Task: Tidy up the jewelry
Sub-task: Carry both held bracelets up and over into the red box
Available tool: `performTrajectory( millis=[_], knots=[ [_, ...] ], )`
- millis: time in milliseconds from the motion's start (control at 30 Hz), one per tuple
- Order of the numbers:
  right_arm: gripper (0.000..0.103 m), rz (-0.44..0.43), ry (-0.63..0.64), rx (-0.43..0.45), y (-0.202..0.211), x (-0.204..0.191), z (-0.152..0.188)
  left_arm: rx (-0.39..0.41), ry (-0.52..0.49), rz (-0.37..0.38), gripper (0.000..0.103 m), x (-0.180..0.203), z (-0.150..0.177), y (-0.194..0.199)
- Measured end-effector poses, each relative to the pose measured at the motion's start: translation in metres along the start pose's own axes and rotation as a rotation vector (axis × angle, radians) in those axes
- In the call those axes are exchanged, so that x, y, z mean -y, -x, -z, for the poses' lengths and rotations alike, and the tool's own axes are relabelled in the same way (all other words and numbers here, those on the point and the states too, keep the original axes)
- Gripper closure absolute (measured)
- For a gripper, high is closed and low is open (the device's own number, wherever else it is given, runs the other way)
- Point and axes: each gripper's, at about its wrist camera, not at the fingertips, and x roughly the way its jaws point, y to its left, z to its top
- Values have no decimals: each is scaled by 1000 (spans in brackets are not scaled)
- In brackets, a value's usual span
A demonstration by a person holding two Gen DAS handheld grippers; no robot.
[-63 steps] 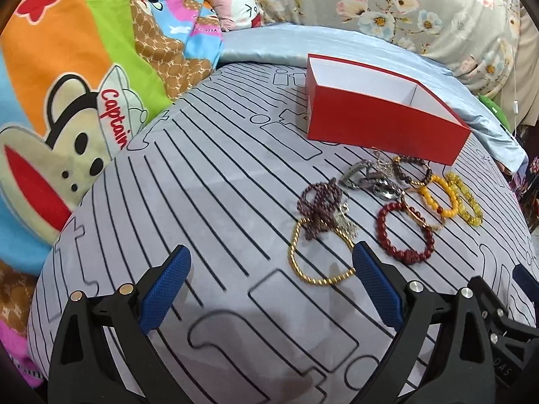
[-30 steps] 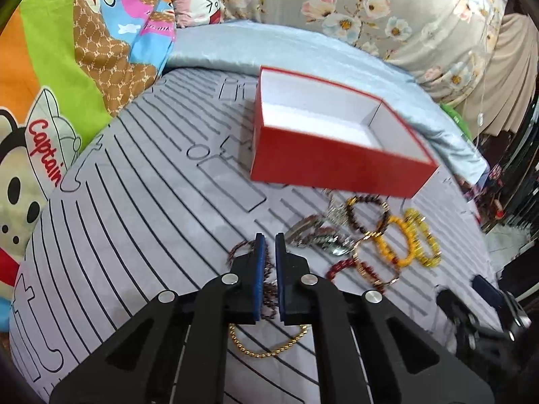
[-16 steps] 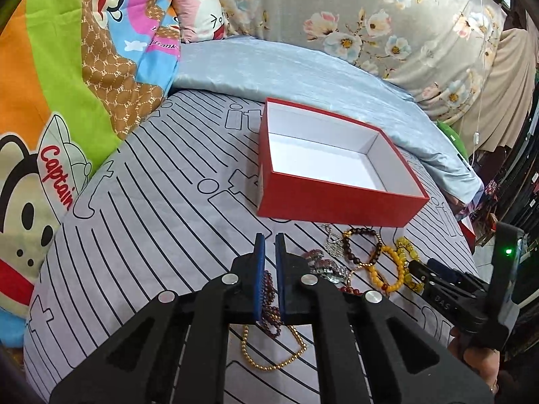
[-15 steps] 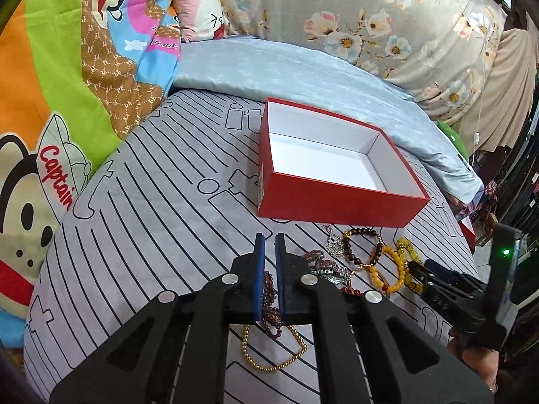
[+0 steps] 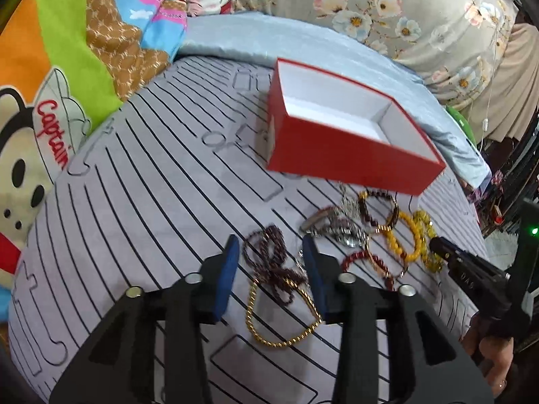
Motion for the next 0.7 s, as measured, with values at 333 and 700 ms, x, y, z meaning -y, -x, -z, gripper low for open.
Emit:
performTrajectory(
  millis=[333, 700],
  knots=[
    [94, -14, 2, 1, 6, 0, 4, -40, 0, -3, 78, 6, 5, -18],
    [94, -35, -15, 7, 15, 2, 7, -5, 49, 76, 100, -4, -3, -1]
  ],
)
